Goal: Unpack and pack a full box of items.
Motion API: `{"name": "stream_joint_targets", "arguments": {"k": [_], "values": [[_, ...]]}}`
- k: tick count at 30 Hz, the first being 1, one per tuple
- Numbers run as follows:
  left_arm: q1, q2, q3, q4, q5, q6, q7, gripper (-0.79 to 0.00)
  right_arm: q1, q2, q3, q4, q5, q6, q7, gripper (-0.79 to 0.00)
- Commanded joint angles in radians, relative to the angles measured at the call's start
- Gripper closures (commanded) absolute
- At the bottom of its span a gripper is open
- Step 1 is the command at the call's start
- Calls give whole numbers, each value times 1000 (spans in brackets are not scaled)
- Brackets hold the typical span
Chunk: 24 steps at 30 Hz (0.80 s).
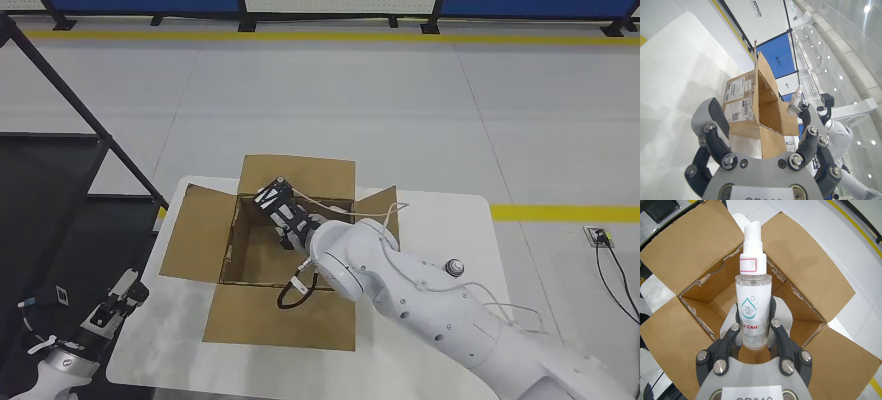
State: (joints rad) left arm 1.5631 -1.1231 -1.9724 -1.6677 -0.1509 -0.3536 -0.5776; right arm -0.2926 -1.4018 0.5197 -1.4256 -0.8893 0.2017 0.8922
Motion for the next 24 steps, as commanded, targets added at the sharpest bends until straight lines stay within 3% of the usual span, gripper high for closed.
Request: {"name": "stream_joint_targets", "arguments": {"k": [1, 8, 13, 18, 24], "values": [[0, 0, 0, 0, 0, 0, 0, -785, 0, 0, 0, 0, 0, 0, 0, 0], [0, 0, 0, 0, 0, 0, 0, -785, -4, 0, 0, 1, 2, -2, -4, 0], [0, 0, 0, 0, 0, 0, 0, -785, -23, -17, 18, 89, 60, 2, 23, 0], [0, 0, 0, 0, 0, 0, 0, -785, 31, -78, -24, 264, 146, -33, 47, 0], [0, 0, 0, 0, 0, 0, 0, -785, 104, -190, -99, 521, 252, -83, 34, 0]]}}
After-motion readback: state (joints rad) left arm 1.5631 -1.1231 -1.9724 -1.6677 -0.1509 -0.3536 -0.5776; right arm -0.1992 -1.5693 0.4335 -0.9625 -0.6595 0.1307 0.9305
